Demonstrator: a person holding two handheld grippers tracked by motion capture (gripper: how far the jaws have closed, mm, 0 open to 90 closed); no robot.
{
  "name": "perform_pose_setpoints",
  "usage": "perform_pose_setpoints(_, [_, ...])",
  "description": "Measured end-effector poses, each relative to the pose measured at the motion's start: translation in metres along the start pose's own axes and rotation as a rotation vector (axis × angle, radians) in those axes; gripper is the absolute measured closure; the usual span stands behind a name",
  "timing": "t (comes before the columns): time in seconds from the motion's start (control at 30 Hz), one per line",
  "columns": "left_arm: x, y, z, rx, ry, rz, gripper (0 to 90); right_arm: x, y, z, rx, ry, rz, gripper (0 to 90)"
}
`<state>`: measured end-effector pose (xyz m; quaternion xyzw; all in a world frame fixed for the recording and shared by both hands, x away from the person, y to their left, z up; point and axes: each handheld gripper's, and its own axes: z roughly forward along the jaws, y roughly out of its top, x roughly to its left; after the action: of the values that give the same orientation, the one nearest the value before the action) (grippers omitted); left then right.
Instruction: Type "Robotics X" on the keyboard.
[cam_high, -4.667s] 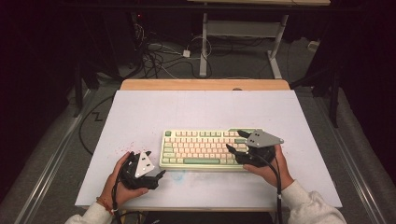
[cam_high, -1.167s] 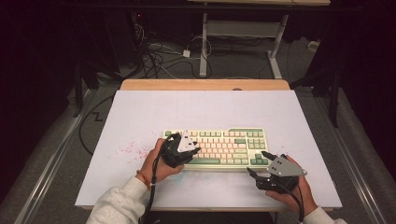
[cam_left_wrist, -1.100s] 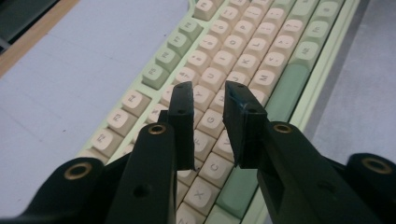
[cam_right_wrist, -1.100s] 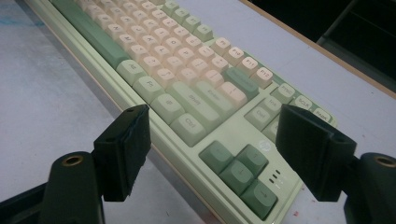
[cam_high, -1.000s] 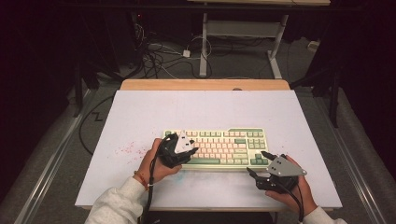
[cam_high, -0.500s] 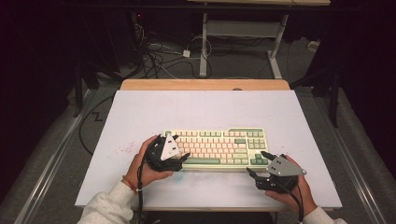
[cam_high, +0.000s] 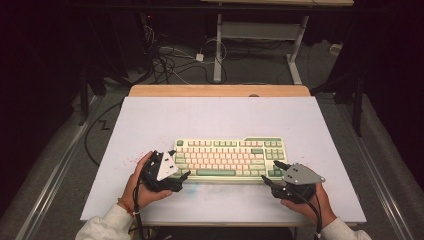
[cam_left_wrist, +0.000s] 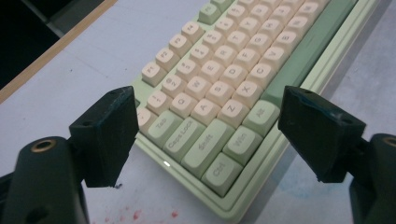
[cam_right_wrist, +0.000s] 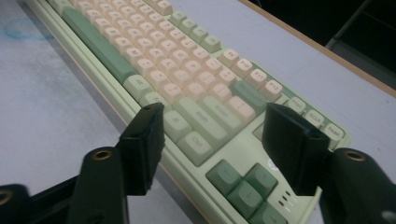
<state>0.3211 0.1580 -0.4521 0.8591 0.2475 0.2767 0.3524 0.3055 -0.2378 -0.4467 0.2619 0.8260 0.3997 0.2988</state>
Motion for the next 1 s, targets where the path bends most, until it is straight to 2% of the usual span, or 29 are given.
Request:
perform_pose_setpoints(0.27, [0.000,-0.015,-0.005,0.031,0.008,-0.014,19.2,-0.005,0.014,0.015,0.008,0.071,0.023,68.5])
perform_pose_setpoints(0.37, [0.001,-0.019,-0.006,0.037,0.008,-0.025,19.2,-0.004,0.021,0.023,0.025,0.094,0.017,78.9])
perform_pose_setpoints(0.47, [0.000,-0.021,-0.007,0.046,0.008,-0.025,19.2,-0.001,0.028,0.033,0.042,0.107,0.001,85.2])
perform_pose_setpoints(0.6, [0.000,-0.025,-0.007,0.053,0.003,-0.035,19.2,0.002,0.037,0.048,0.057,0.131,-0.018,89.5])
perform_pose_setpoints(1.0, [-0.001,-0.029,-0.010,0.059,-0.006,-0.059,19.2,0.006,0.058,0.087,0.108,0.148,-0.044,90.0])
